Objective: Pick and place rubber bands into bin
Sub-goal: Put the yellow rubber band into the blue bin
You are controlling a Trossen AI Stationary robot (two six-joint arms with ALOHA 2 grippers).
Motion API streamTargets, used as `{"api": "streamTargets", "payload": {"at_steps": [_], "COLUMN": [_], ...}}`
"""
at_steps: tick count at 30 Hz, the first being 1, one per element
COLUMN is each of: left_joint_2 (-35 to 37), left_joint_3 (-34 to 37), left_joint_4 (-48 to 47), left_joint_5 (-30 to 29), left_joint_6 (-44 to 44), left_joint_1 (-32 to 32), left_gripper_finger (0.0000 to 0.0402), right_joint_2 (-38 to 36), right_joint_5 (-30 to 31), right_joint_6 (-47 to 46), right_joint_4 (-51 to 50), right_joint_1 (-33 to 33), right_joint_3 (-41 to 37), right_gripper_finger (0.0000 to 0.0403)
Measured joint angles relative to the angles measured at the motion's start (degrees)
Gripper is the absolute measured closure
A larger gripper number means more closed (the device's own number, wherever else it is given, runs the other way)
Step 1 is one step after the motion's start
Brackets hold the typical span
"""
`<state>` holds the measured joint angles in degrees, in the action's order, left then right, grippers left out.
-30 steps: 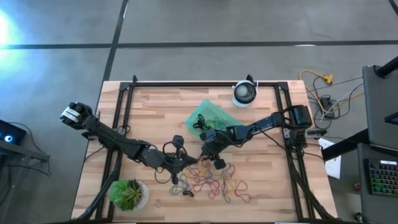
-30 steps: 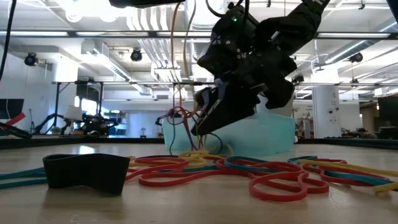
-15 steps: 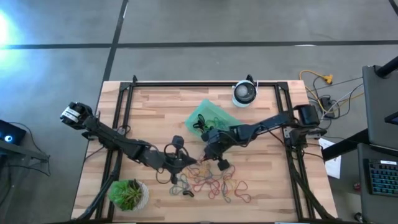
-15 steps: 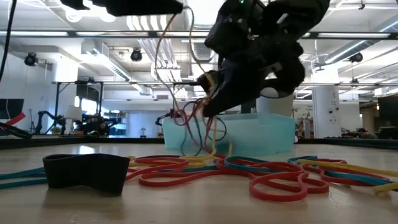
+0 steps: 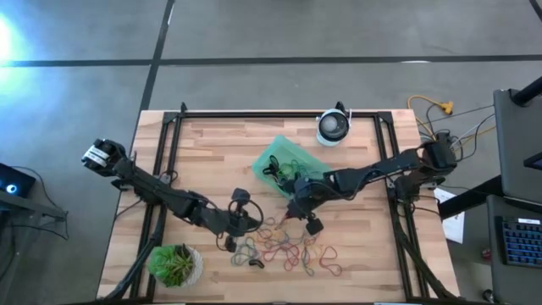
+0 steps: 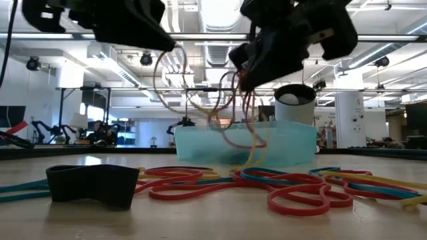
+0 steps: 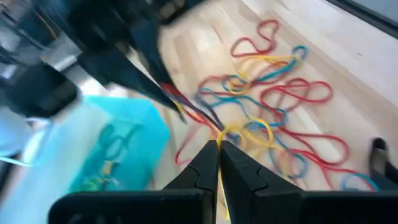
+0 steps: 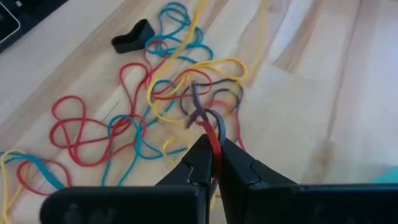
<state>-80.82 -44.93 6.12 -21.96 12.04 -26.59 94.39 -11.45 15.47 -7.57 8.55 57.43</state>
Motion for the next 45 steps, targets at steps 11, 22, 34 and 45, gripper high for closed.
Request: {"api": "streamTargets", "payload": {"at_steps": [11, 22, 34, 45], "left_joint_2": [-1.46, -1.34, -1.38, -1.25], "left_joint_3": [0.39, 0.39, 0.35, -0.55], "left_joint_4": [-6.12, -6.09, 7.54, 21.90], "left_joint_5": [3.95, -0.45, -19.05, -9.82], "left_joint_6": [-5.76, -5.64, 10.11, 20.14], "left_joint_1": [0.00, 0.11, 4.08, 18.03], "left_gripper_finger": [0.0402, 0.0402, 0.0402, 0.0402], "right_joint_2": [-10.71, -13.66, -13.55, -13.53], "right_joint_5": [1.41, 1.39, 8.05, 12.07], "right_joint_6": [-1.77, -12.49, -25.64, -28.97], "right_joint_4": [-6.40, -16.72, -14.09, -1.90], "right_joint_1": [3.99, 10.95, 12.29, 12.21], "right_joint_3": [-0.02, -3.14, -14.40, -24.61], "right_gripper_finger": [0.0394, 0.0394, 0.0394, 0.0386]}}
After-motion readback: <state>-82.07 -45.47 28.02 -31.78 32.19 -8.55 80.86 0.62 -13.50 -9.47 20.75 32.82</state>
